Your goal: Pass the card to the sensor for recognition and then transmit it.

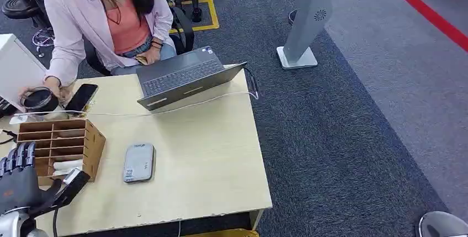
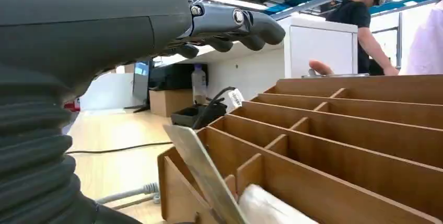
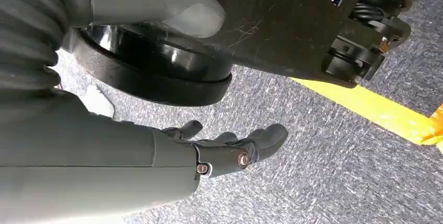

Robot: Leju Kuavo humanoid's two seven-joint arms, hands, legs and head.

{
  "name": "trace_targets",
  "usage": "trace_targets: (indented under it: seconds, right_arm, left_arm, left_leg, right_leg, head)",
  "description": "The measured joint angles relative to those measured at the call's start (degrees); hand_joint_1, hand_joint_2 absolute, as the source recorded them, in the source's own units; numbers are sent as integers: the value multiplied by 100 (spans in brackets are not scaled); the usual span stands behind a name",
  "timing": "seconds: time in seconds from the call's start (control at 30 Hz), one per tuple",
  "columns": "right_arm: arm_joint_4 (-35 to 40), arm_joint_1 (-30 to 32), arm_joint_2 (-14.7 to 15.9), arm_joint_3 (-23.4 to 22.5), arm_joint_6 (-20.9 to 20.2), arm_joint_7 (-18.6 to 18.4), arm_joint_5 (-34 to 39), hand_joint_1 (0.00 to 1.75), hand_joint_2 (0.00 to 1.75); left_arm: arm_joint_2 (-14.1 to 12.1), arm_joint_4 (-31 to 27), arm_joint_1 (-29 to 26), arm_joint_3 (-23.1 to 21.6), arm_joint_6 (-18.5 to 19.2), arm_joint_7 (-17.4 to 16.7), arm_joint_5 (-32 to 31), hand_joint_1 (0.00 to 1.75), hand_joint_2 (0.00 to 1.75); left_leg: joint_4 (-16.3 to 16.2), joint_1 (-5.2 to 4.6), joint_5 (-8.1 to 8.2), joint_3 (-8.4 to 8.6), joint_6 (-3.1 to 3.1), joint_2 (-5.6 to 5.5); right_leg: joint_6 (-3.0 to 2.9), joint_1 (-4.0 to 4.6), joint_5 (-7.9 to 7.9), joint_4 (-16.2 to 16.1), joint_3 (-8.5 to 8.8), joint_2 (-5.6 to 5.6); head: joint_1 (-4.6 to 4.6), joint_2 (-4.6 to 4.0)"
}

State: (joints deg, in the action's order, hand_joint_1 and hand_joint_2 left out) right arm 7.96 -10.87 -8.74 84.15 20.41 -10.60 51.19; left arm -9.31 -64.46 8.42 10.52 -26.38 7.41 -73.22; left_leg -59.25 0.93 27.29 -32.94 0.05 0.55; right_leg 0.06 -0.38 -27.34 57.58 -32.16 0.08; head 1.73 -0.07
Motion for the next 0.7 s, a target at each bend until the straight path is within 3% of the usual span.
trace_targets:
  seconds: [0.53,0.57,0.7]
  right_arm:
    - [0,-3,0,24,0,-2,17,0,175]
    - [0,-2,0,28,0,-2,17,0,175]
    - [0,-5,0,66,0,-9,20,0,175]
  left_arm:
    - [72,0,22,-83,7,0,-42,0,175]
    - [77,0,30,-92,7,-2,-41,175,175]
    - [92,0,43,-107,26,0,-39,175,175]
  left_leg:
    - [0,1,-1,0,-2,0]
    - [0,1,-1,0,-2,0]
    - [0,1,-2,0,-2,0]
  right_leg:
    - [0,0,0,0,0,1]
    - [0,0,0,0,0,1]
    - [0,0,0,0,0,1]
  head:
    - [2,0]
    - [0,0]
    - [2,0]
